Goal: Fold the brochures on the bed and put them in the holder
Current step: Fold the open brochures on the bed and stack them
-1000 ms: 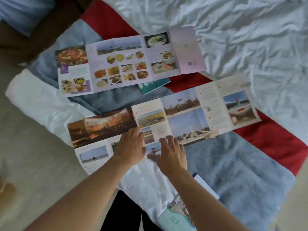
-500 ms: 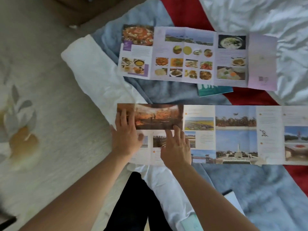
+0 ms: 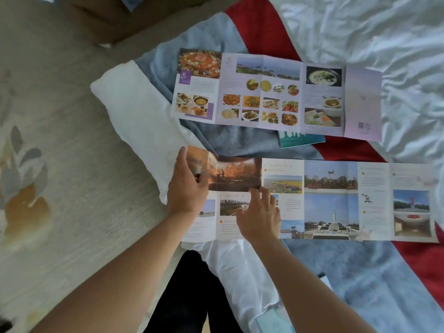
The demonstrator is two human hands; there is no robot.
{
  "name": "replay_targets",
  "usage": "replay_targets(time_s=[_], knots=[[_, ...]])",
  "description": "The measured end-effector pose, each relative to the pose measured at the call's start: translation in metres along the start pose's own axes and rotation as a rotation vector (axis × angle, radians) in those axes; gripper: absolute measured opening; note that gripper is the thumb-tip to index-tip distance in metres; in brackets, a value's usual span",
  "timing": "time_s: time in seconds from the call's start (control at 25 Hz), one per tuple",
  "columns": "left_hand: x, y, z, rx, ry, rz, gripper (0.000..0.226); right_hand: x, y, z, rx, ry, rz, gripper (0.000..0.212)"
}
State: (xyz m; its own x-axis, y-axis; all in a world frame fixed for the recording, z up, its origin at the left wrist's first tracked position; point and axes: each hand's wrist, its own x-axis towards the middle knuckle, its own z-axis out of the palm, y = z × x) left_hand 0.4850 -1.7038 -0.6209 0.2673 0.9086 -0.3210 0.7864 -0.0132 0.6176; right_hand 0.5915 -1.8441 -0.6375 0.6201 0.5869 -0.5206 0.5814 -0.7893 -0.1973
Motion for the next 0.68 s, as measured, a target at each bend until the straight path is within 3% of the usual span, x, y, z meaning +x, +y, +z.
replay_targets(time_s=[0.16, 0.32, 0.4, 0.52, 0.68], knots=[[-0.006, 0.03, 0.007, 0.003, -0.146, 0.085, 0.023, 0.004, 0.013, -0.018, 0.096, 0.023, 0.064, 0.048], [-0.018, 0.039, 0.038, -0.021, -0.33, 0.032, 0.039, 0.009, 0.031, -0.023, 0.175, 0.06, 0.086, 0.039], [-0.018, 0.032, 0.05, 0.013, -0.327, -0.047, 0.03, 0.012, 0.042, -0.022, 0.24, 0.06, 0.151, 0.04], [-0.018, 0.03, 0.058, 0.016, -0.335, -0.175, 0.036, 0.015, 0.057, -0.018, 0.323, 0.014, 0.283, 0.046], [-0.017, 0.038, 0.067, -0.04, -0.321, -0.192, 0.035, 0.019, 0.066, -0.018, 0.428, -0.008, 0.36, 0.051]])
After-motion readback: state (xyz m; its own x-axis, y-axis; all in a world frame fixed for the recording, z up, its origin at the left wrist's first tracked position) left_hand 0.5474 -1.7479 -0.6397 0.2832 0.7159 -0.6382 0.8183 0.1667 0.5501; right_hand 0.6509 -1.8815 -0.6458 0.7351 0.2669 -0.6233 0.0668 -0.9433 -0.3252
